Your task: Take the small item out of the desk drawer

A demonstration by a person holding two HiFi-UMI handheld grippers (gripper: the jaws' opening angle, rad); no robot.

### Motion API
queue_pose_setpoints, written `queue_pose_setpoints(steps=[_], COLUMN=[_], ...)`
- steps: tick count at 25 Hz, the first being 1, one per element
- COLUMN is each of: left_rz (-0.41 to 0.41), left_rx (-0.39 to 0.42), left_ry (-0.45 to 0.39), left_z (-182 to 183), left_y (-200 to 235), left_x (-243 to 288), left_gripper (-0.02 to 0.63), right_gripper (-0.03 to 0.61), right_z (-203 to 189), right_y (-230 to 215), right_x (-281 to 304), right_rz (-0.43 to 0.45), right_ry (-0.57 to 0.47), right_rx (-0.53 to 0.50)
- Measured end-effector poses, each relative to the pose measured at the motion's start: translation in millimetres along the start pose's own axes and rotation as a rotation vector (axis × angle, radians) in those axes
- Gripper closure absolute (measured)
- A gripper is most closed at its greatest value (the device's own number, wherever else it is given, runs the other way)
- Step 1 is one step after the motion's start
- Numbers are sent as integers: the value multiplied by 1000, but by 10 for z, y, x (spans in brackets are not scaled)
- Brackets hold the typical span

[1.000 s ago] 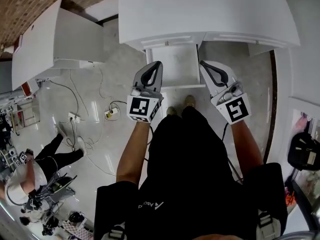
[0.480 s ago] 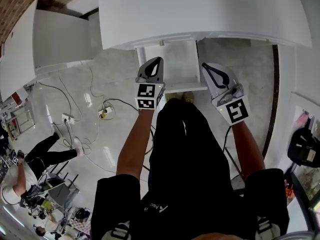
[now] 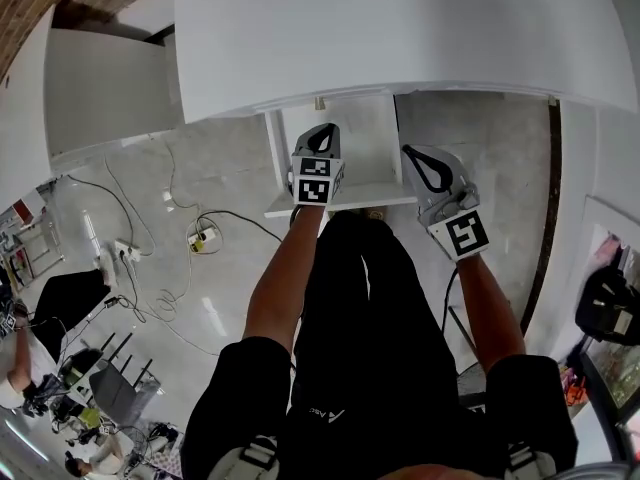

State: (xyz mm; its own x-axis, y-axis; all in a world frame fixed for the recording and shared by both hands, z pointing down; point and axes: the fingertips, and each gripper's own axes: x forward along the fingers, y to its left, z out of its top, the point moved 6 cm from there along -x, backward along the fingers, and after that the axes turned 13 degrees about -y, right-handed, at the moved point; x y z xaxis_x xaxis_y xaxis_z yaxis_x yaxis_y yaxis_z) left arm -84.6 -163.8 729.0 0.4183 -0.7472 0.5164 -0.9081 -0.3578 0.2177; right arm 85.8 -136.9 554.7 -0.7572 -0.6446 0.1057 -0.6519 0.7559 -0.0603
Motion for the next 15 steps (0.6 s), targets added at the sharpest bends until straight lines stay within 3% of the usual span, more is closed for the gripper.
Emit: queue_pose_setpoints(steps=[3,11,15], left_rz=[-7,-19,-14], left_rx=[4,16,-50], left_ry=[52,211,273], left_z=[-154,-564,-773], left_y=[52,218,219], left_x=[191,520,672], left_gripper=[592,442,397], right_gripper=[577,577,577], right_z=[-111,-321,-418], right_y=[-42,-50,-47], right_x=[27,84,50], right_rz=[-5,-5,1], right_ry=[3,-1,0], right_rx=[9,28,21])
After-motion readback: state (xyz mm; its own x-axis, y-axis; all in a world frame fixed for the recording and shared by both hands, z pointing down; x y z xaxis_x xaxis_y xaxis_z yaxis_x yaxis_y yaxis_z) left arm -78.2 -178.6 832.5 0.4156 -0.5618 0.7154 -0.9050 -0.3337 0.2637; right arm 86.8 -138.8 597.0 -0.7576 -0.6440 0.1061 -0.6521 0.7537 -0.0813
